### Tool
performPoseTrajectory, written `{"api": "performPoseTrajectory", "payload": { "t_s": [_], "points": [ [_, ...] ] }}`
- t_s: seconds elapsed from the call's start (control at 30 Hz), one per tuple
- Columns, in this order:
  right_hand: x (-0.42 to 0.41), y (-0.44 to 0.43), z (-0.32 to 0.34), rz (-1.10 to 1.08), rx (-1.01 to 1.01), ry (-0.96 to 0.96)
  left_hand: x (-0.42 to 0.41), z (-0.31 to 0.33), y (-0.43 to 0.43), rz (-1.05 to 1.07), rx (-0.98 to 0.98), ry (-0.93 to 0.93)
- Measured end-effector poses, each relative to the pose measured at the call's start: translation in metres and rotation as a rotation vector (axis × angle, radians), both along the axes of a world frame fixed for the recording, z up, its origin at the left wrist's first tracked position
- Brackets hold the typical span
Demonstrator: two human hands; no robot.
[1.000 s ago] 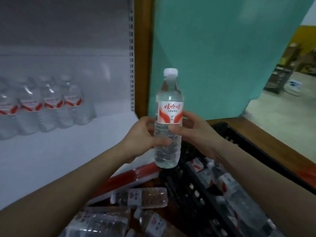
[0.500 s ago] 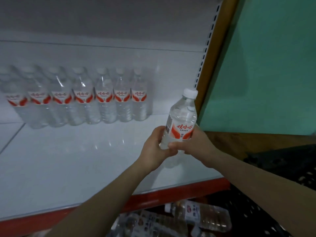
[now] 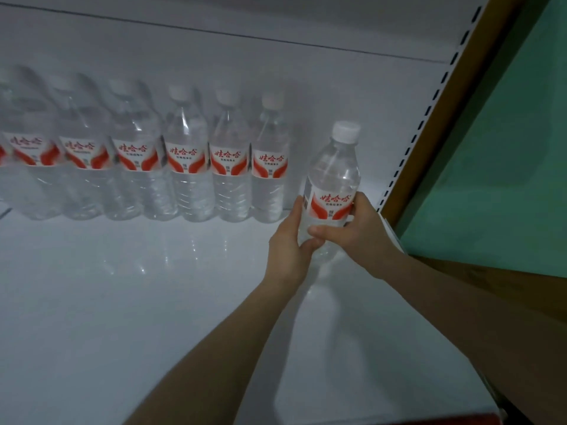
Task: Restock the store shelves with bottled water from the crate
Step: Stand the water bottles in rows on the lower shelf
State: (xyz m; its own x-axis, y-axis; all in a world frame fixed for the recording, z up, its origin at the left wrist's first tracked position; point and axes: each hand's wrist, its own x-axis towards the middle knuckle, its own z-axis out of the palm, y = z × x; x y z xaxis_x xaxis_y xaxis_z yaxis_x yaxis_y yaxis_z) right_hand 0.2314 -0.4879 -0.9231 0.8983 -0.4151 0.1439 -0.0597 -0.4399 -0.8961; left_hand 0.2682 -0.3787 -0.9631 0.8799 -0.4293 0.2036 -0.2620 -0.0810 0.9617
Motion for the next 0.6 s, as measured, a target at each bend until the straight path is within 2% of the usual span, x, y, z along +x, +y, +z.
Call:
{"api": "performPoseTrajectory", "payload": {
  "t_s": [0.07, 0.17, 0.3, 0.6],
  "points": [
    [0.016, -0.005, -0.002, -0.009, 0.014, -0.026, 0.009, 0.0, -0.009, 0.122, 0.005, -0.007],
    [0.037, -0.011, -0.004, -0.002, 0.035, -0.039, 0.022, -0.004, -0.022, 0.296, 0.112, -0.033],
    [0.059, -0.019, -0.006, -0.013, 0.029, -0.044, 0.041, -0.005, -0.032, 0.438, 0.279, 0.097],
    [0.092, -0.024, -0.01, -0.011, 0.003, -0.058, 0.068, -0.015, -0.053, 0.497, -0.019, 0.495]
  ]
}}
